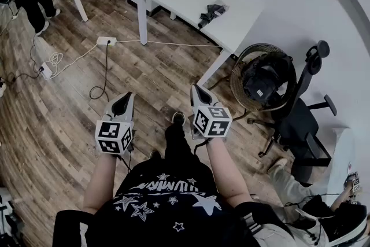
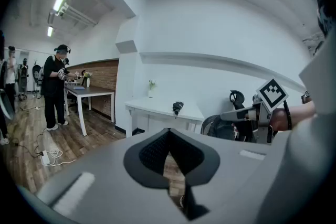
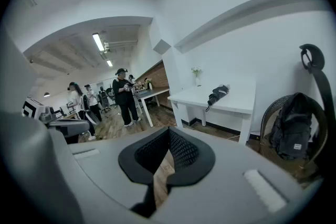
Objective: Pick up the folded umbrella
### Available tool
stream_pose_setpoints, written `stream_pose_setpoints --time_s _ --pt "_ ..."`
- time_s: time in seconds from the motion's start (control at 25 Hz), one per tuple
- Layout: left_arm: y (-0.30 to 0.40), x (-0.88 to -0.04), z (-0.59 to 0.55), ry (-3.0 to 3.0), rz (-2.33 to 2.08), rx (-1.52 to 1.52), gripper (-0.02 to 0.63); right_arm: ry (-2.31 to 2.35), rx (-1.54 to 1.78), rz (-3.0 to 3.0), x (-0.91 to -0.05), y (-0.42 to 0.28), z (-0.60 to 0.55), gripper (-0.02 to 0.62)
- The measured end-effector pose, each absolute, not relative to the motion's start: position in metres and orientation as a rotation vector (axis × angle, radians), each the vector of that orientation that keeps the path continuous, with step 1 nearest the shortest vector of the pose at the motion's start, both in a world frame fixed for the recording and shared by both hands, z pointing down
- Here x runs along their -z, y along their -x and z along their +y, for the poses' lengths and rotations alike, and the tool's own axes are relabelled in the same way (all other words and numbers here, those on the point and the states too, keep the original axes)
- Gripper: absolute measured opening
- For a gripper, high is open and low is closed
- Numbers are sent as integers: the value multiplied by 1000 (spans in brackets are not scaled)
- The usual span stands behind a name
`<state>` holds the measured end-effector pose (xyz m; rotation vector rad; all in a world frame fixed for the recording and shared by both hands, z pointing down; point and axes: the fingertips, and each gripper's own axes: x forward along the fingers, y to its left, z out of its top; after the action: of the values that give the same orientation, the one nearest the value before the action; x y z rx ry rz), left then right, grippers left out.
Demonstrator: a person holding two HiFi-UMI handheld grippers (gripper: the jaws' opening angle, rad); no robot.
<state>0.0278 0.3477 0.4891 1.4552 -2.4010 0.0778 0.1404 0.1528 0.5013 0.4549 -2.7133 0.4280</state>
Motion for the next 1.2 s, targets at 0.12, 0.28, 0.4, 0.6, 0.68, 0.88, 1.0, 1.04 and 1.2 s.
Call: stream_pose_setpoints --time_s 0.12,0.28,0.4,0.6,0.68,0.88,1.0,1.04,1.2 --pt "-28 -491 349 -1441 -2399 -74 3 -454 -428 -2710 -502 -142 153 17" --pt "-28 -494 347 -1435 -2388 -69 3 -458 -426 -2683 -508 -145 150 17" --pt "-29 -497 344 -1432 -2381 -68 3 -462 -435 -2669 -514 -147 146 17" --pt "-21 -498 338 -1427 -2385 -67 3 -486 -456 -2698 -511 -140 134 17" --pt "-14 -498 331 -1422 -2389 -63 3 -491 -493 -2711 -510 -135 126 17" --pt "2 -500 303 -1421 -2378 -69 3 -528 -515 -2701 -516 -122 92 17" --pt "19 -505 279 -1419 -2371 -83 3 -541 -536 -2690 -523 -107 65 17" --pt "26 -505 269 -1417 -2370 -85 3 -543 -542 -2686 -524 -100 54 17" --pt "51 -501 223 -1433 -2359 -91 3 -551 -568 -2683 -527 -74 8 17"
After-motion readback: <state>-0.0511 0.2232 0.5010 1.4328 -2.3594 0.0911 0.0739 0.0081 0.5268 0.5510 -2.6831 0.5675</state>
